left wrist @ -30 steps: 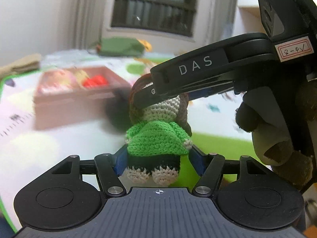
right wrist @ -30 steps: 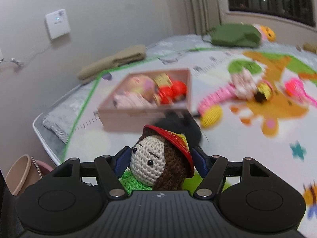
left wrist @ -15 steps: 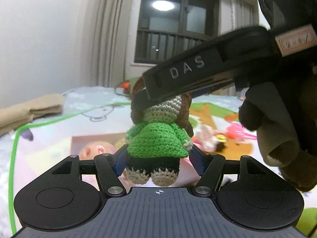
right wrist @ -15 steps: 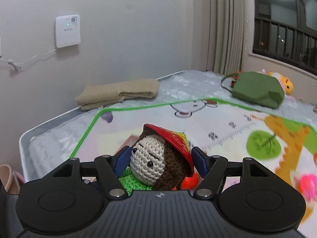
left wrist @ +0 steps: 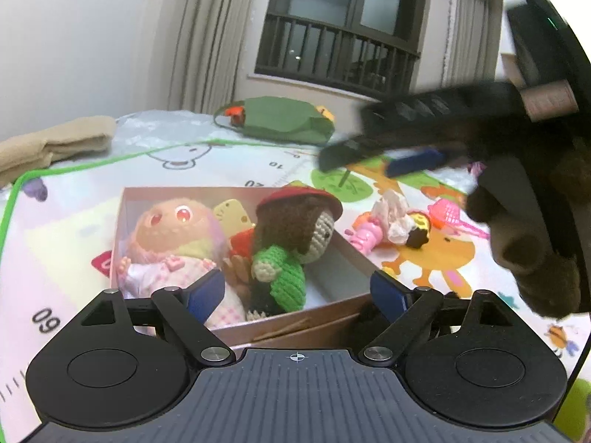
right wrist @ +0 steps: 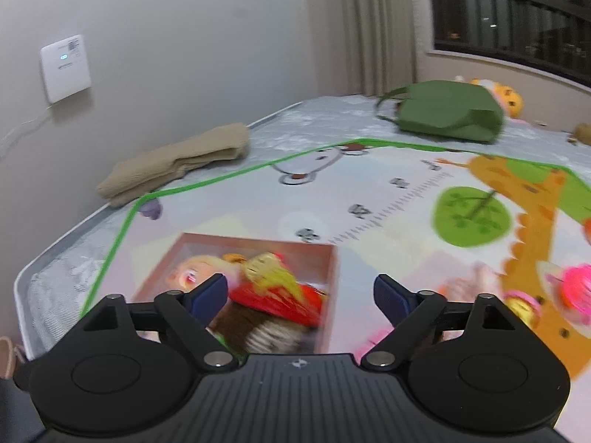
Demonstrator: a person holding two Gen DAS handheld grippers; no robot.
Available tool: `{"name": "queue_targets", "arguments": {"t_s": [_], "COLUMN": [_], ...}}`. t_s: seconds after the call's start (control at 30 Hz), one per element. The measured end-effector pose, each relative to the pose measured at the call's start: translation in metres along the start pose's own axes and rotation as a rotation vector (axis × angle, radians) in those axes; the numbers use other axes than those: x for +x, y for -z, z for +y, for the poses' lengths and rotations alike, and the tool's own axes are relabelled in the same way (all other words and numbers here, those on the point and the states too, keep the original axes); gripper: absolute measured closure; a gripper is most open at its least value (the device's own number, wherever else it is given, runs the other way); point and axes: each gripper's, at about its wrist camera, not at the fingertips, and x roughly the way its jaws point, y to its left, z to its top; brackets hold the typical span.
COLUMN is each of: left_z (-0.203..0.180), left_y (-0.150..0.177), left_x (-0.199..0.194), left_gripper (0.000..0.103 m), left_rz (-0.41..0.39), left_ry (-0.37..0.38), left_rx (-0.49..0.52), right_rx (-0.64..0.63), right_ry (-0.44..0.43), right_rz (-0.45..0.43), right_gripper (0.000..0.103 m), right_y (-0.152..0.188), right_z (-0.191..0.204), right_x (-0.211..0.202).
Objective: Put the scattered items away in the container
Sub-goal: 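Move the right gripper to the yellow corn toy and grasp it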
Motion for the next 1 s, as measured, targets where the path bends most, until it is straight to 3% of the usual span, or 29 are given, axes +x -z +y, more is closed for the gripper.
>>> {"name": "queue_targets", "arguments": {"t_s": [0.17,0.3,0.47,0.53,0.6,0.63,0.83,0.93,1.0], "left_z": [0.003,0.002,-0.007,-0.008,-0.009,-0.009,-0.016,-0.019,-0.02], "left_y": [0.01,0.018,0.038,0.043,0.047,0.048,0.05,0.05,0.05], "left_x": [-0.02,-0.031,-0.031,-0.029,-0.027,-0.024,-0.025,-0.028,-0.03], "left_gripper": [0.009,0.009,0.007,0.006,0.006,0.006,0.006,0.005,0.005], "left_rz": [-0.015,0.023,0.096,0.129,0.176,0.203,0.244,0.241,0.239], "left_ry": [0.008,0.032,0.024,0.021,0.01,0.004,-0.025,-0.024,-0.02], "left_rx": [0.019,0.042,0.082,0.075,0.047,0.029,0.029,0.038,0.041], "right_rx": [0.044,0.103,0.153,0.17,0.231,0.276,0.391,0.421,0.418], "right_ry": [0.021,0.001,0.039,0.06,0.05,0.043,0.024,0.002,-0.001], "right_rz": [0.019,0.042,0.002,0.019,0.069,0.101,0.185,0.177,0.173], "right_gripper": [0.012,0.012,0.012,0.023,0.049,0.054,0.057,0.06,0.067], "right_y": [0.046,0.079,0.083,0.077,0.07,0.068,0.078,0.084,0.087], "right_z": [-0.015,-0.021,-0.033,-0.041,-0.055,-0.064,-0.086,-0.089,-0.088], "right_x": [-0.029,-0.041,-0.047,-0.039,-0.018,-0.006,0.045,0.044,0.035]}}
